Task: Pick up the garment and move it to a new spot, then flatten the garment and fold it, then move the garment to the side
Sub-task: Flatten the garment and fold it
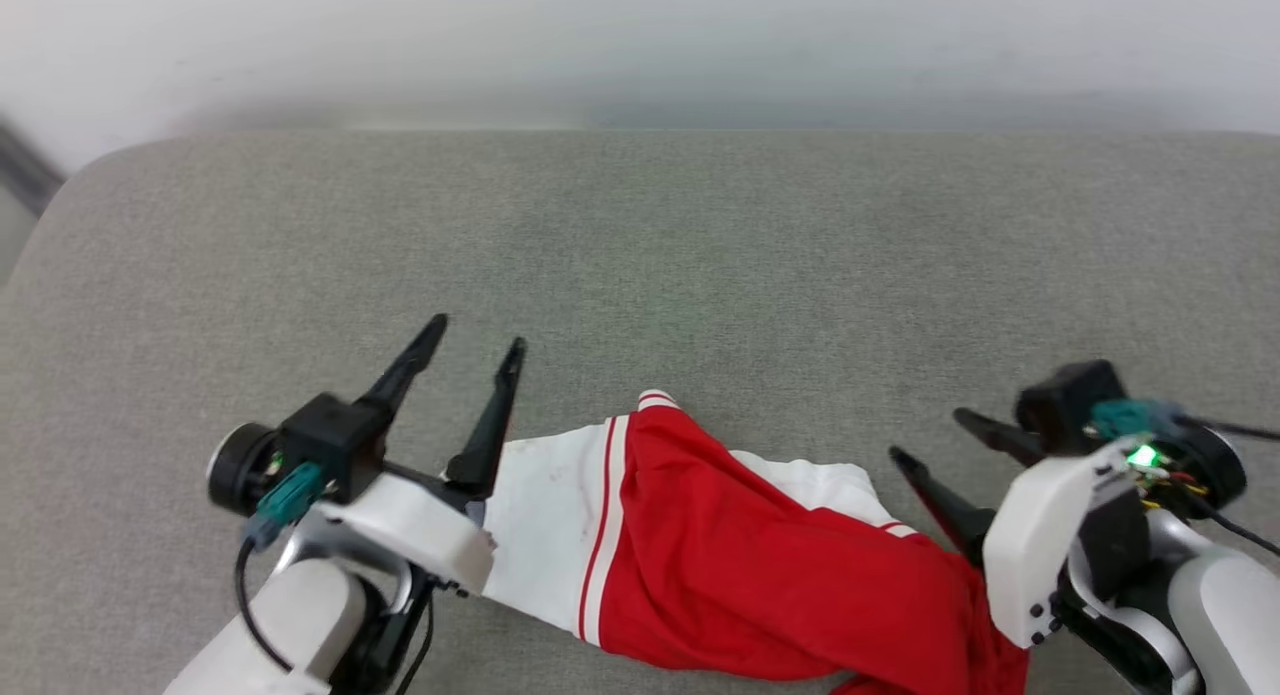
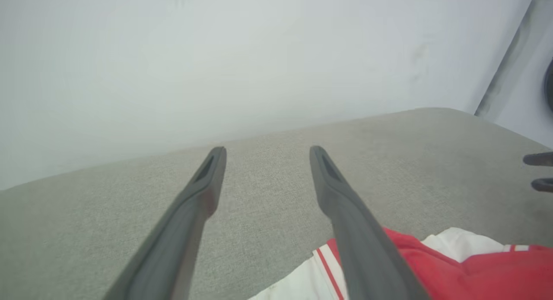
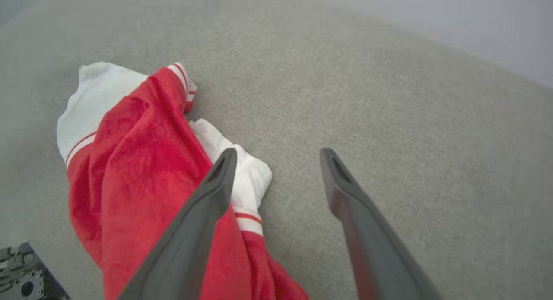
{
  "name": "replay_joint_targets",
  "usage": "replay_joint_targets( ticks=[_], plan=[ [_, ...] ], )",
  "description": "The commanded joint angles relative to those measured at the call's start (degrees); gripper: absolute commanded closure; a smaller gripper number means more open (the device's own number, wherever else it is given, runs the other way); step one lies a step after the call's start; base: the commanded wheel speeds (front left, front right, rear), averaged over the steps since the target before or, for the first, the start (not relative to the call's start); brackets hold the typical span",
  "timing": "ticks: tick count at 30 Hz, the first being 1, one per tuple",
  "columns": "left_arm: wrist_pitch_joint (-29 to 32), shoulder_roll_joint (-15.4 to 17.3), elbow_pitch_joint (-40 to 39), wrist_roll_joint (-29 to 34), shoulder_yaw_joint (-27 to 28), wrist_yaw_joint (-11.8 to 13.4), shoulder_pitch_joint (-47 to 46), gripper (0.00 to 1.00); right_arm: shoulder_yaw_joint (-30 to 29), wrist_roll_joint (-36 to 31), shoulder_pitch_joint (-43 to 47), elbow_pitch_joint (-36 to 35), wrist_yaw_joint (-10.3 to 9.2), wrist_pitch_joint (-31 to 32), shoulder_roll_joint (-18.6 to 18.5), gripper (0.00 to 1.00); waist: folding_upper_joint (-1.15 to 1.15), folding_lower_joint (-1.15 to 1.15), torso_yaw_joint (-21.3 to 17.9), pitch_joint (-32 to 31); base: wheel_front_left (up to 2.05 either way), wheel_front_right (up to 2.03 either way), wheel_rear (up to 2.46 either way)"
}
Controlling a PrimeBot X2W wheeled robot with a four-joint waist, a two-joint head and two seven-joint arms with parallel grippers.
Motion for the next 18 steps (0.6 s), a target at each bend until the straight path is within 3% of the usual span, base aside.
replay_joint_targets(
  ticks=[1, 6, 12, 18],
  plan=[
    [-0.5, -0.13, -0.91, 0.41, 0.62, 0.8, 1.38, 0.0, 0.98, 0.86, -1.13, -0.21, -0.02, 1.21, -0.67, 0.0, 0.0, 0.0, 0.72, 0.28, 0.0, 0.0, 0.0],
    [-1.4, -0.47, -8.51, 4.74, 7.1, 5.0, 7.84, 0.0, 10.04, 7.08, -9.22, 1.33, -0.03, 13.0, -6.41, 0.0, 0.0, 0.0, 3.41, 1.1, 0.0, 0.0, 0.0],
    [-1.33, -3.96, -10.69, 8.57, 10.28, 2.59, 12.44, 0.0, 18.47, 11.08, -17.42, 7.71, -0.02, 21.64, -9.42, 0.0, 0.0, 0.0, 7.14, 1.94, 0.0, 0.0, 0.0],
    [-1.34, -7.87, -9.76, 11.09, 11.97, -0.59, 13.45, 0.0, 25.58, 10.88, -21.8, 14.49, -0.02, 22.68, -11.28, 0.0, 0.0, 0.0, 10.29, 2.87, 0.0, 0.0, 0.0]
  ],
)
